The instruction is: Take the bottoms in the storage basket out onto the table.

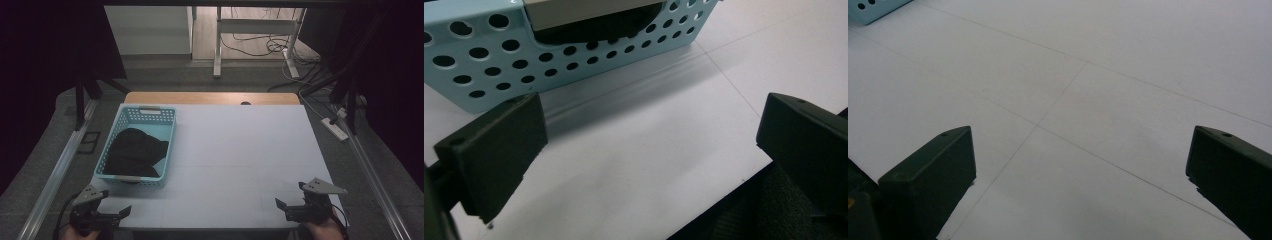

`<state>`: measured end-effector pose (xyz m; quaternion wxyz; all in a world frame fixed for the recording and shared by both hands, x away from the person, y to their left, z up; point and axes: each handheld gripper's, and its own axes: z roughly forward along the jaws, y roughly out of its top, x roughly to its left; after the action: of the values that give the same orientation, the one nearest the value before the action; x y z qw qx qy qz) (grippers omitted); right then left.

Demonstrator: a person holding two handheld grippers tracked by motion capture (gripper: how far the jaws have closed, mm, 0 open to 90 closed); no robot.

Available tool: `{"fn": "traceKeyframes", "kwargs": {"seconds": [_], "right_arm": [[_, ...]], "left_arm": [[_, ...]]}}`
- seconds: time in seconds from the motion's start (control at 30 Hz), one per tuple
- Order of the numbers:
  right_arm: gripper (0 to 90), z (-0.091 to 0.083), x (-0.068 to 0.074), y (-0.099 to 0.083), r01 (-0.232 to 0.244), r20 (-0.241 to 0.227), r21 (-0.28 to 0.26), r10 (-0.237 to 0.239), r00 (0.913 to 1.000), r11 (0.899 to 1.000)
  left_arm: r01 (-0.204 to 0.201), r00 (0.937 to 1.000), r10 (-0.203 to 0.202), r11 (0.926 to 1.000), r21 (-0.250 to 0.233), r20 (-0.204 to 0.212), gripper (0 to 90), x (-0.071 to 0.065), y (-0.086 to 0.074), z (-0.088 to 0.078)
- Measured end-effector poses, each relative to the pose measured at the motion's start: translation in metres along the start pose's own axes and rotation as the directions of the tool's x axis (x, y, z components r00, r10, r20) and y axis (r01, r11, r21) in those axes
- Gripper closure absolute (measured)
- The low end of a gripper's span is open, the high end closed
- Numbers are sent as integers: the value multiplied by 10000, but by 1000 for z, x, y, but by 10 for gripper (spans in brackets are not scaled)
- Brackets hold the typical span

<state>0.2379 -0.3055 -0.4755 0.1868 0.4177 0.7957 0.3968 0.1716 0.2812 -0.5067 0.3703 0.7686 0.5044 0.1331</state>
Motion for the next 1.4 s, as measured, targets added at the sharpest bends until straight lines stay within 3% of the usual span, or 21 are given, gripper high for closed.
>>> {"fn": "traceKeyframes", "kwargs": {"seconds": [0.4, 0.73, 1.0, 1.4], "right_arm": [[0, -1, -2, 1, -85, -486, -241, 73, 9988, 9997], [0, 2, -1, 1, -48, -349, -29, 47, 9994, 10000], [0, 3, 1, 1, 59, -334, 106, -55, 9994, 9999], [0, 5, 1, 2, 133, -345, 243, -125, 9993, 9996]], "left_arm": [[63, 9999, -63, 10000, -50, 79, 0, 1, 0, 0], [41, 9999, -41, 10000, -19, 120, 0, 1, 0, 0], [101, 9995, -92, 9995, -308, 288, 0, 1, 2, -3], [-268, 9994, 278, 9983, -513, 190, 0, -3, 7, -7]]}}
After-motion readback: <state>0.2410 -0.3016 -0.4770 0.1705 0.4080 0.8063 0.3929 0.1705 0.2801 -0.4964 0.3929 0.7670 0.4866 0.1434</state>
